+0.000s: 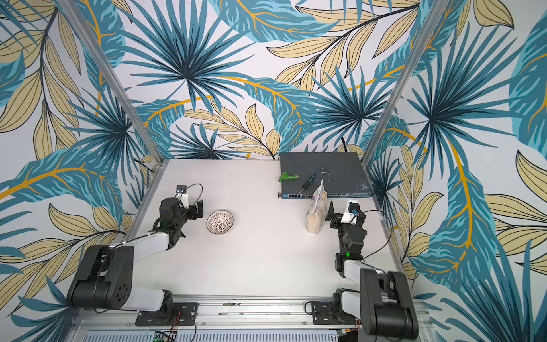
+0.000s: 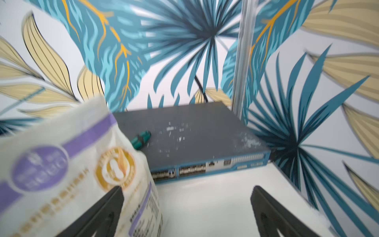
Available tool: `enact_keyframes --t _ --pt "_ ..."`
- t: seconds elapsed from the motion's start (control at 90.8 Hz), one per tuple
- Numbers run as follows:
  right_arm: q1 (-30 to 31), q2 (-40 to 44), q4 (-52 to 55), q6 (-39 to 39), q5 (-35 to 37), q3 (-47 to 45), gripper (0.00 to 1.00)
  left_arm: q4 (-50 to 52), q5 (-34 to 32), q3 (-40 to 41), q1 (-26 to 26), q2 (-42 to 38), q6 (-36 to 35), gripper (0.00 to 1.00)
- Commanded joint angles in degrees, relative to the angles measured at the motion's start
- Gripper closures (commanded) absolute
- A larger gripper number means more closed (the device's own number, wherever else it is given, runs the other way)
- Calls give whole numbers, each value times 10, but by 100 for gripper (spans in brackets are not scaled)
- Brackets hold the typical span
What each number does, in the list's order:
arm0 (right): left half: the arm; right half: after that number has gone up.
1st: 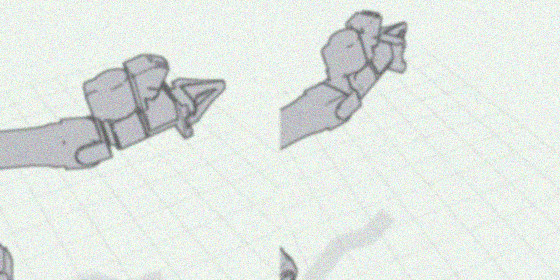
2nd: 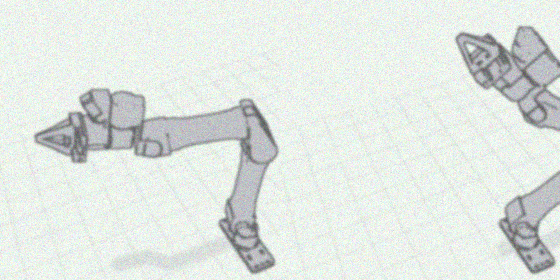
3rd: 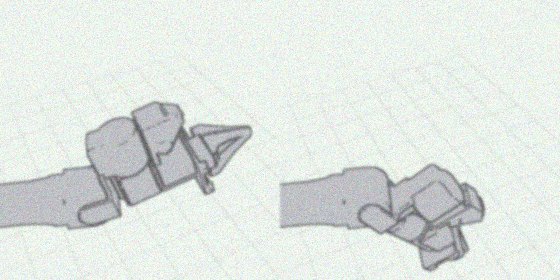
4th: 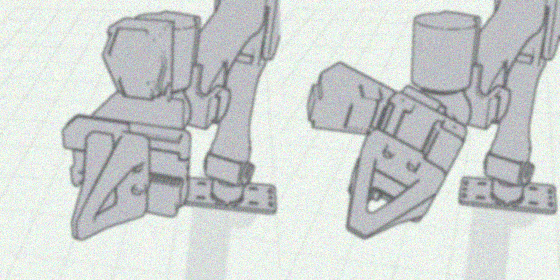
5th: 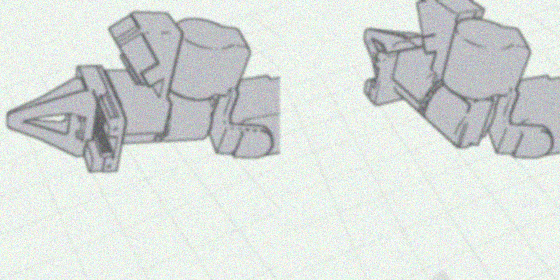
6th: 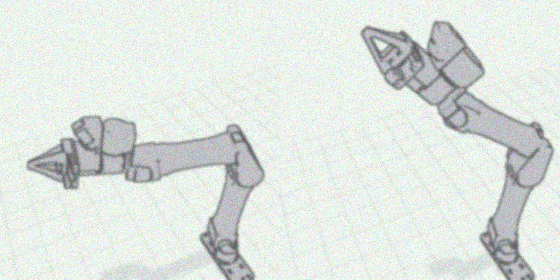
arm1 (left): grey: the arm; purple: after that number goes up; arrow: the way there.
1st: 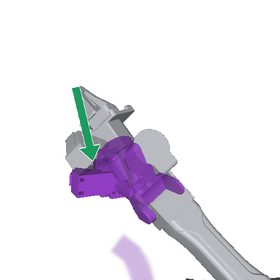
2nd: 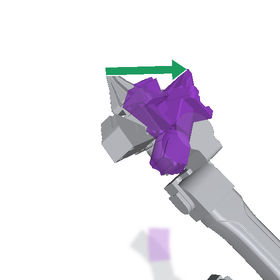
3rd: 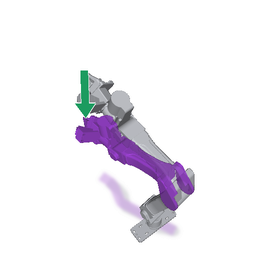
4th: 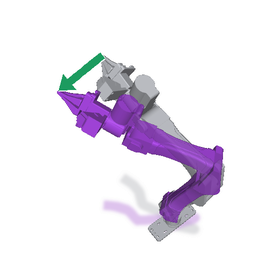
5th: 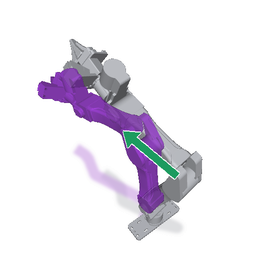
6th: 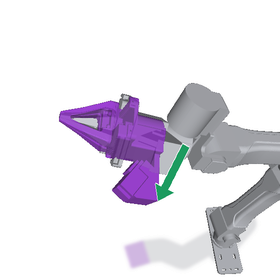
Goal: Pour the oats into the breakfast bowl
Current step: Move the bowl to the center of the board.
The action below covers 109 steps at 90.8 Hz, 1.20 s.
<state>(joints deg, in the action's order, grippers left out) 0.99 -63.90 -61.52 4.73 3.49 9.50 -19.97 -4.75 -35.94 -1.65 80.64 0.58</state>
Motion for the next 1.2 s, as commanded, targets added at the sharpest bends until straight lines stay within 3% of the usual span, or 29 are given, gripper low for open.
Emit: enact_keyframes --t 0.0,0.088,0.165,0.242,0.342,0.441,0.496,0.562,0.65,0.716,0.815,0.937,1.058,1.19 --pt "-1 164 242 75 18 -7 0 244 -62 -104 3 -63 74 0" --pt "-1 307 402 140 46 1 0 398 -27 -185 8 -77 118 0" --pt "-1 375 500 178 65 13 0 447 106 -216 25 -86 115 0" --pt "-1 367 575 200 65 46 0 430 226 -206 39 -114 120 0" --pt "-2 282 658 222 101 115 0 437 157 -192 42 -169 170 0" --pt "-2 221 744 320 194 192 0 484 74 -187 41 -229 200 0" --pt "-2 214 785 355 193 233 0 548 -27 -187 42 -265 262 0" --pt "-2 223 764 325 132 251 0 576 -107 -171 50 -309 314 0" --pt "-3 235 727 300 57 251 0 551 -14 -142 58 -346 305 0" --pt "-3 226 757 334 88 270 0 568 72 -141 58 -334 306 0" --pt "-3 222 774 332 101 298 0 608 136 -118 40 -295 331 0" --pt "-3 200 836 291 74 359 0 576 130 -51 -16 -290 371 0" --pt "-3 140 923 282 18 429 0 527 163 -2 -21 -271 416 2" --pt "-3 132 930 293 -36 427 0 501 173 1 -30 -210 434 5"
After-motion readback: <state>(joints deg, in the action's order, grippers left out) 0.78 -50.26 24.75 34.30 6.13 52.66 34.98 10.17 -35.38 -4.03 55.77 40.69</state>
